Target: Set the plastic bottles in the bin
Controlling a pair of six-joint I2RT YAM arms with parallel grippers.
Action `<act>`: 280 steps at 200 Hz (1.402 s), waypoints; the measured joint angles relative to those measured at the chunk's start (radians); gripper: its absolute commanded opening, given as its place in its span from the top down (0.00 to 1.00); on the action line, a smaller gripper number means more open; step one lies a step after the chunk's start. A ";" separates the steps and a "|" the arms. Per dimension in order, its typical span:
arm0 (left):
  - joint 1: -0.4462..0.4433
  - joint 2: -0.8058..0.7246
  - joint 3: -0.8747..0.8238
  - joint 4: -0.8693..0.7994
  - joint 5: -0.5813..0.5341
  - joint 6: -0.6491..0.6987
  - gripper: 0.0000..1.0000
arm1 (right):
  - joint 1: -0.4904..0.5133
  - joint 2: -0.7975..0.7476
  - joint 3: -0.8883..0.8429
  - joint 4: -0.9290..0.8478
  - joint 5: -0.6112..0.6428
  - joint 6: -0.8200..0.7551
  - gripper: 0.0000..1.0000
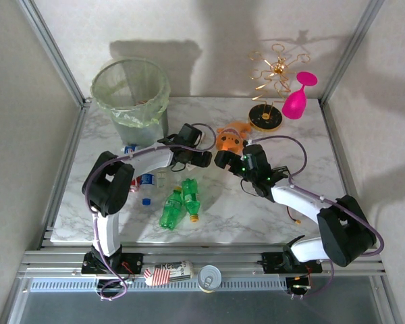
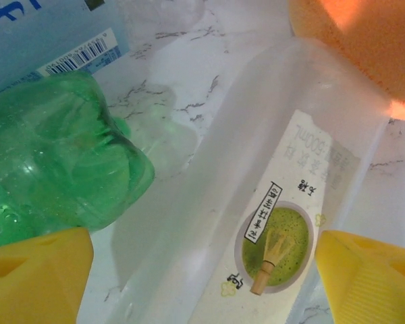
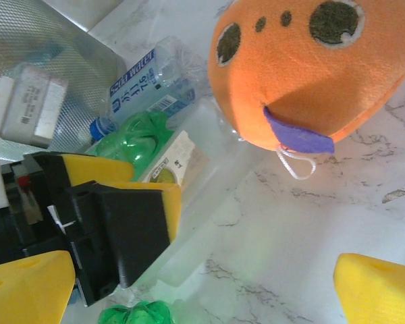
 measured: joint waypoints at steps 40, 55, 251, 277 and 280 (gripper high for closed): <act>-0.021 0.066 0.000 -0.039 -0.055 0.020 0.11 | 0.000 -0.005 0.000 0.000 0.000 0.000 0.01; -0.024 0.073 -0.010 -0.052 -0.060 0.021 0.11 | 0.000 -0.005 0.000 0.000 0.000 0.000 0.01; -0.024 -0.279 -0.222 0.201 -0.058 0.008 0.51 | -0.003 -0.100 -0.005 0.067 -0.030 -0.061 0.01; -0.024 -0.354 -0.236 0.261 -0.053 0.007 0.52 | -0.003 -0.132 -0.002 0.107 -0.032 -0.076 0.01; -0.024 -0.360 -0.236 0.266 -0.053 0.005 0.52 | -0.003 -0.135 -0.002 0.111 -0.034 -0.078 0.01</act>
